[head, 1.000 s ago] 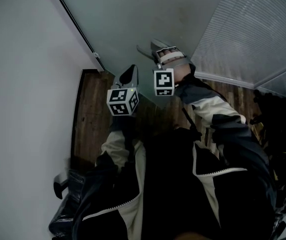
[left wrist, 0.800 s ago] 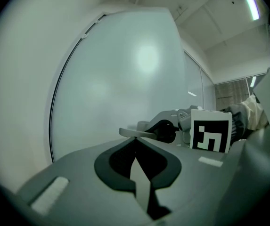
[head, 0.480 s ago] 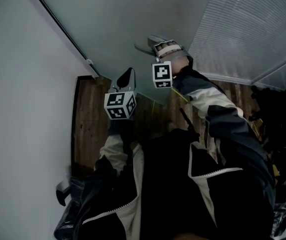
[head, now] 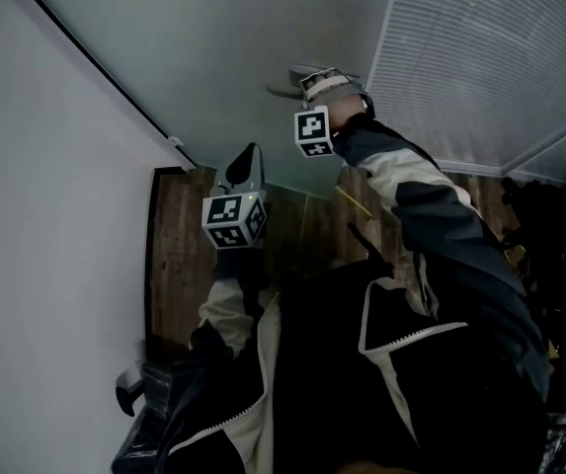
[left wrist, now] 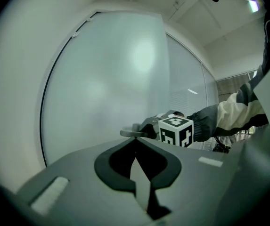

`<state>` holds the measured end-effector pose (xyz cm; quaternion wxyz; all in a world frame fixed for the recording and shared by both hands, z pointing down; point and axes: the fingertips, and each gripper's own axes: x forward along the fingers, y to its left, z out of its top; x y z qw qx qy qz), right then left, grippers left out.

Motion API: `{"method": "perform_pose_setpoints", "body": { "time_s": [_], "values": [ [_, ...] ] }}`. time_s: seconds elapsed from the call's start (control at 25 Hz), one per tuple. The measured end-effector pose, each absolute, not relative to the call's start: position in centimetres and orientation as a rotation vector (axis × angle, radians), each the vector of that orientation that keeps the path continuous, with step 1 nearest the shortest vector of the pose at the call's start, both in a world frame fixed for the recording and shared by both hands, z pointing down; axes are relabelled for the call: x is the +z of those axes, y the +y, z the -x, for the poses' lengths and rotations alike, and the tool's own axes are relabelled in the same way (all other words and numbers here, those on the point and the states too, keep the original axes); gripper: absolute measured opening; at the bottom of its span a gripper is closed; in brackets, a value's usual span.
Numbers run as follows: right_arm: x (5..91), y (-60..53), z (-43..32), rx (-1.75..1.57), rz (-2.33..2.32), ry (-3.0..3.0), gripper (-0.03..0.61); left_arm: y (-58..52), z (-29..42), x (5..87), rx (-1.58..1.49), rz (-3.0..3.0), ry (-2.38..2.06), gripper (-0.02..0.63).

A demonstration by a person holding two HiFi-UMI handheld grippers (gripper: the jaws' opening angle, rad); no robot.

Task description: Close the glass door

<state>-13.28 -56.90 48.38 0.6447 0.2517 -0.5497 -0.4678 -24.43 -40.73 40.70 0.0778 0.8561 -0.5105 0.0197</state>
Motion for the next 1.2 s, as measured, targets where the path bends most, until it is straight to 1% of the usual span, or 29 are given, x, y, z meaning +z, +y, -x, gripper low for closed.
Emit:
{"method": "perform_pose_setpoints", "body": {
  "time_s": [0.28,0.48,0.88,1.2],
  "values": [
    [49.1,-64.5,10.3,-1.08,-0.557,-1.183,0.13,-41.7,20.9,39.9,0.082,-2.602,-1.513,0.002],
    [48.9,-68.9,8.7,-1.036,-0.563,-1.156,0.13,-42.2,21.7,40.2,0.104,-2.547,-1.586,0.002],
    [49.3,-76.9,7.0,-1.011,-0.652,-1.175,0.128,-42.3,25.9,43.5,0.15,-2.354,-1.74,0.002],
    [48.8,-77.8,7.1,-1.029,-0.713,-1.2,0.12,-42.2,26.7,44.0,0.156,-2.317,-1.774,0.002]
  ]
}}
